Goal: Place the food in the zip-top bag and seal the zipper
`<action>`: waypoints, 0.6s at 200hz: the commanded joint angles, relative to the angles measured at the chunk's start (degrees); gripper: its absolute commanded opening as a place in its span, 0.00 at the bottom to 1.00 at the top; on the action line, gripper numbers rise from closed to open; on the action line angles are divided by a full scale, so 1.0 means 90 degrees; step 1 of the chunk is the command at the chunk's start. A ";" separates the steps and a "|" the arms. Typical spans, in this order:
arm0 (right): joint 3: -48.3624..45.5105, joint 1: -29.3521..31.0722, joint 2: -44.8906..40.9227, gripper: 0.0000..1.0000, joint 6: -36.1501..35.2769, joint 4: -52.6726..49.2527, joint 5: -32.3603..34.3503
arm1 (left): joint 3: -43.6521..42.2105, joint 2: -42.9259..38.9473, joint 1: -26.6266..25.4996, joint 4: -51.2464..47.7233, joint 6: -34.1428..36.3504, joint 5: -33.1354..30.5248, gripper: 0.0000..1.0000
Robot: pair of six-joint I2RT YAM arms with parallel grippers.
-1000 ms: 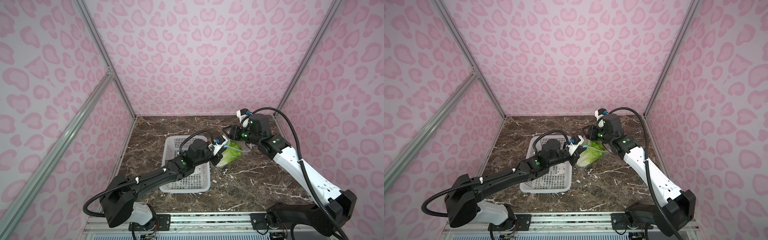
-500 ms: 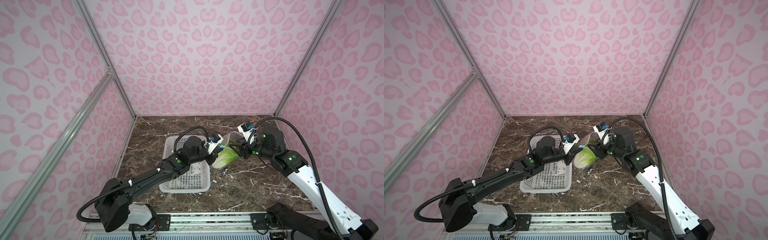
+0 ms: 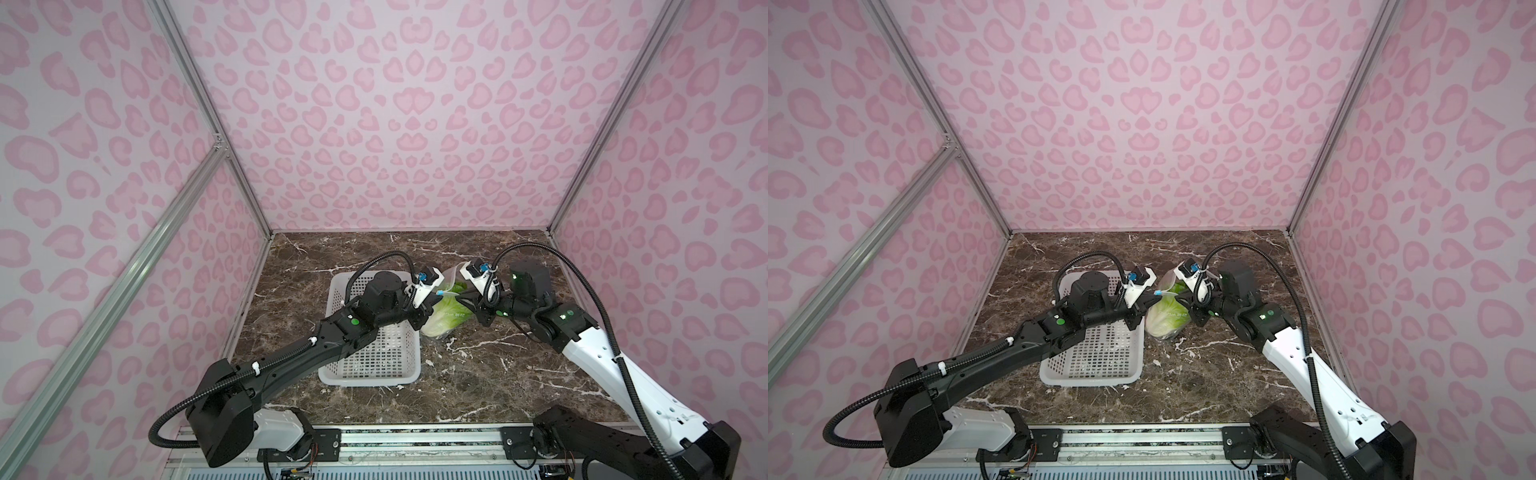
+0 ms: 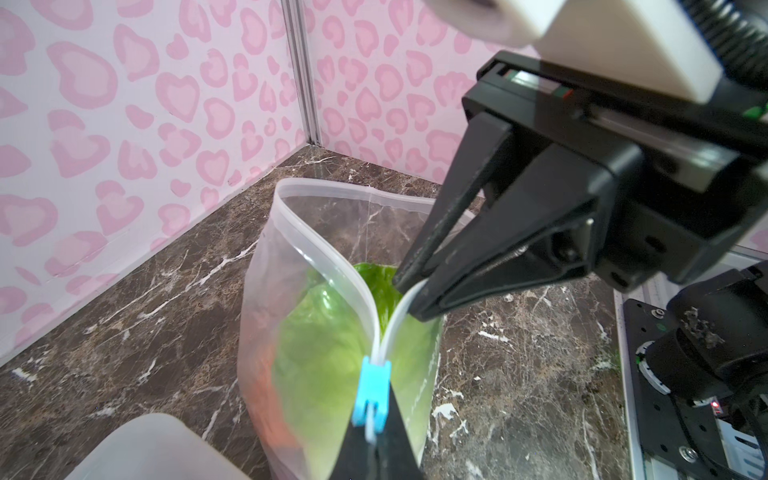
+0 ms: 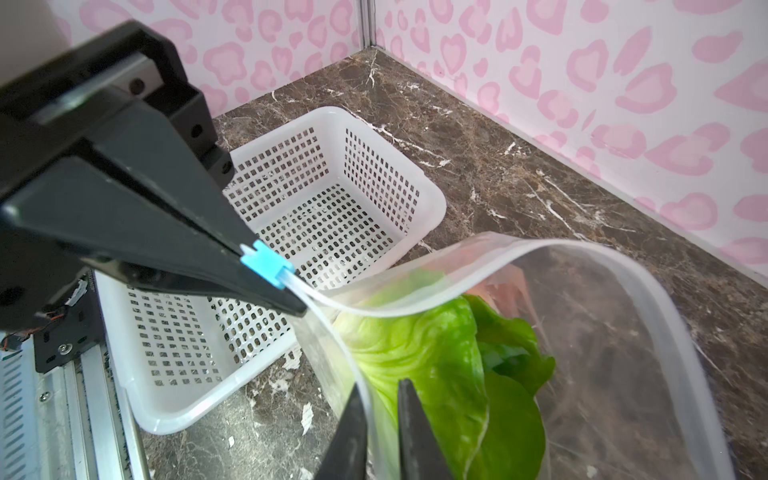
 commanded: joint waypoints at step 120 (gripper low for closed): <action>-0.0202 0.1431 -0.0207 0.00 0.1066 0.0860 0.0351 | 0.0890 0.0402 0.0502 -0.0065 0.0447 0.1044 0.04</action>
